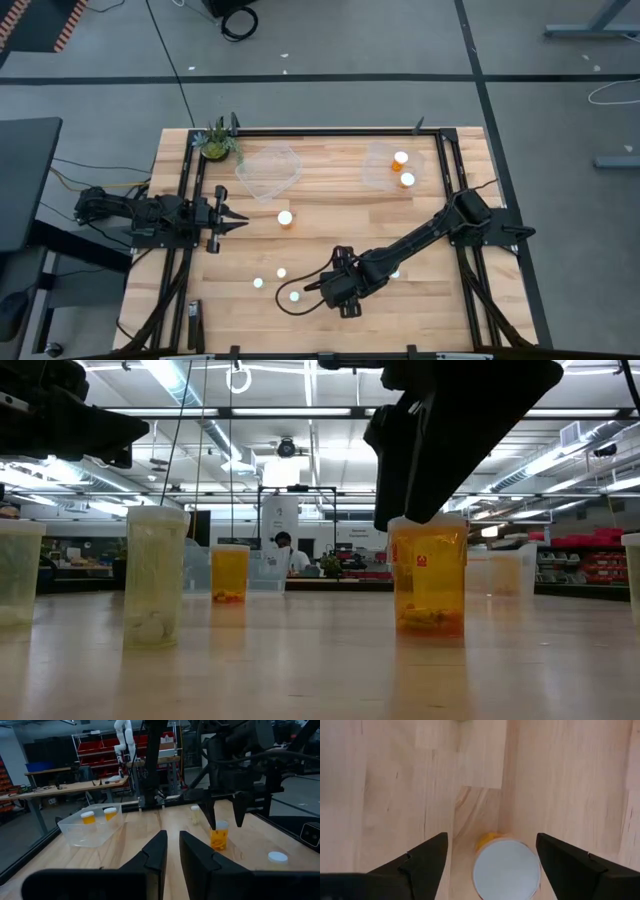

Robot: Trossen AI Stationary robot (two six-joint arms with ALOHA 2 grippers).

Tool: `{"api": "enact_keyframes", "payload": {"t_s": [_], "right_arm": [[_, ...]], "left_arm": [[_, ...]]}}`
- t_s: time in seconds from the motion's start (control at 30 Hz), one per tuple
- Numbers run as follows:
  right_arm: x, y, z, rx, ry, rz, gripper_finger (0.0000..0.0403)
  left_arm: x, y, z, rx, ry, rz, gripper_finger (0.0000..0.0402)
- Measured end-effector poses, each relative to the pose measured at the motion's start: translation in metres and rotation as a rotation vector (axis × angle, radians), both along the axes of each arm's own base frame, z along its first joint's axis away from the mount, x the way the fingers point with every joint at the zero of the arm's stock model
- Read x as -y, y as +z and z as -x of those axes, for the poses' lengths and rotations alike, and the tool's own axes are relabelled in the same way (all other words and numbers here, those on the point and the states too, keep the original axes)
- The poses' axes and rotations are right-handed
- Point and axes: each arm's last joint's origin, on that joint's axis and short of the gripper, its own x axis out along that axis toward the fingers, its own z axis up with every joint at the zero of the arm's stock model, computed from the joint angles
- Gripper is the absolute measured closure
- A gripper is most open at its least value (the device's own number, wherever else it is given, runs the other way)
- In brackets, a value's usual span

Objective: Pick and place medicine bottles into bin by pill shape (circle, oval)
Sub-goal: Put the big orange pill bottle into the right transparent bin

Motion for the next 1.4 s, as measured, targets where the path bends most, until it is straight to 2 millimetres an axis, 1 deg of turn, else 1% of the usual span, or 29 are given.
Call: {"api": "enact_keyframes", "payload": {"t_s": [0.3, 0.57, 0.73, 0.87, 1.0, 1.17, 1.4], "right_arm": [[0.003, -0.011, 0.005, -0.034, 0.035, 0.032, 0.0093], [0.008, -0.016, 0.006, -0.052, 0.017, 0.042, 0.0128], [0.008, -0.016, 0.006, -0.052, 0.008, 0.040, 0.0152], [0.010, -0.016, 0.007, -0.064, -0.016, 0.039, 0.0162], [0.014, -0.014, 0.008, -0.096, -0.031, 0.049, 0.0164], [0.016, -0.006, 0.005, -0.097, -0.047, 0.046, 0.0164], [0.020, -0.002, 0.006, -0.132, -0.060, 0.062, 0.0165]], "left_arm": [[0.000, 0.000, 0.000, 0.000, 0.000, 0.000, 0.0340], [0.000, 0.000, 0.000, 0.000, 0.000, 0.000, 0.0348], [0.000, 0.000, 0.000, 0.000, 0.000, 0.000, 0.0344], [0.000, 0.000, 0.000, 0.000, 0.000, 0.000, 0.0340], [0.000, 0.000, 0.000, 0.000, 0.000, 0.000, 0.0343], [0.000, 0.000, 0.000, 0.000, 0.000, 0.000, 0.0348], [0.000, 0.000, 0.000, 0.000, 0.000, 0.000, 0.0343]]}}
